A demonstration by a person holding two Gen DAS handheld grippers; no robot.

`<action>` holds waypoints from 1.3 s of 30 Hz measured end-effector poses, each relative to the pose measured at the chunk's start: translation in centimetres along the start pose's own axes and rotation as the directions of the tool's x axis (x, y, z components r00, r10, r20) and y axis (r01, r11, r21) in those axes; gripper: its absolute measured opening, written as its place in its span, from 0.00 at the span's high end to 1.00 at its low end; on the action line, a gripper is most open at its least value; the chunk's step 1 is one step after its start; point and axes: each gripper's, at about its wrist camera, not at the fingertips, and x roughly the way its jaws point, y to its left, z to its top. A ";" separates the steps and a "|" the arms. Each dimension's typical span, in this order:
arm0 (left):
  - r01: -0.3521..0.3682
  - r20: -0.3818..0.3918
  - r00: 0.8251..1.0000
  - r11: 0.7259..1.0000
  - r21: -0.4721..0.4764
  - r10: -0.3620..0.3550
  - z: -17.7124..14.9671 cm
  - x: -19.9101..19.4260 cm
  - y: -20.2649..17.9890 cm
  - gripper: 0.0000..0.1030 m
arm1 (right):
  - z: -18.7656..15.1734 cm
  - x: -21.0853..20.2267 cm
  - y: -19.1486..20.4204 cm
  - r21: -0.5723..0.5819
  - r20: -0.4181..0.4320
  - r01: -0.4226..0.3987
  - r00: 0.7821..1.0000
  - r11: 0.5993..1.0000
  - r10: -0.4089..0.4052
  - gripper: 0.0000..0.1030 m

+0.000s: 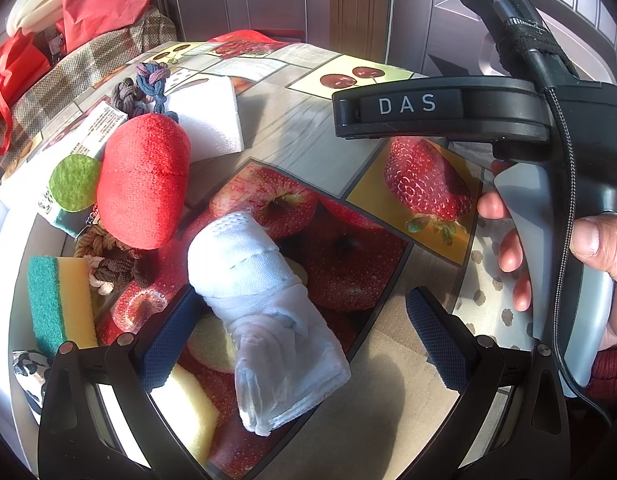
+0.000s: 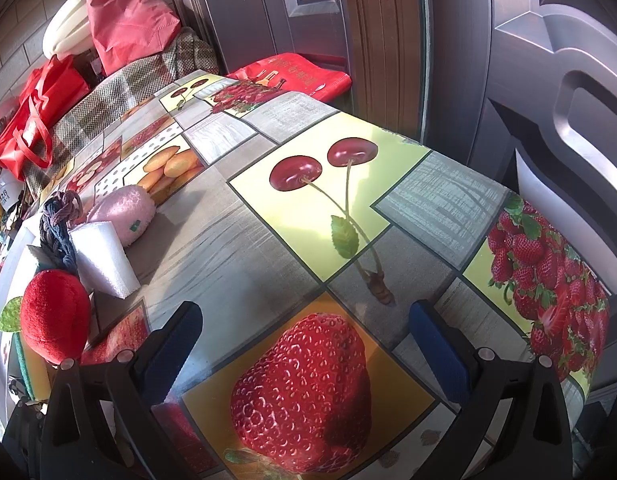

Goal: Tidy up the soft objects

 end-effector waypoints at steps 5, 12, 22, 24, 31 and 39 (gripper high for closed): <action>0.178 0.137 0.976 0.982 -0.067 -0.168 0.4 -3.5 0.7 0.01 | 0.0 0.0 0.0 0.005 0.002 -0.007 1.000 1.000 0.007 0.00; 0.338 0.458 0.861 0.922 -0.189 -0.221 0.3 -15.1 7.0 0.00 | 0.0 0.0 -0.1 0.008 0.002 -0.009 1.000 1.000 0.009 0.00; 0.042 0.305 0.951 0.953 -0.299 0.054 -9.5 -16.8 12.7 0.00 | 0.0 -0.2 -0.6 0.024 0.013 -0.034 0.999 0.999 0.033 0.00; -0.011 0.238 0.968 0.959 -0.284 0.081 -11.0 -15.3 12.3 0.00 | 0.0 -0.3 -0.7 0.030 0.017 -0.043 0.999 0.999 0.043 0.00; 0.079 0.260 0.965 0.985 -0.152 -0.037 -12.0 -14.6 9.2 0.03 | 0.0 -0.3 -0.6 0.025 0.014 -0.037 0.999 0.999 0.036 0.00; -0.024 0.087 0.996 0.999 0.027 0.021 -10.8 -10.5 5.2 0.58 | -0.3 -1.6 -1.0 0.015 0.076 -0.210 0.975 0.978 0.209 0.00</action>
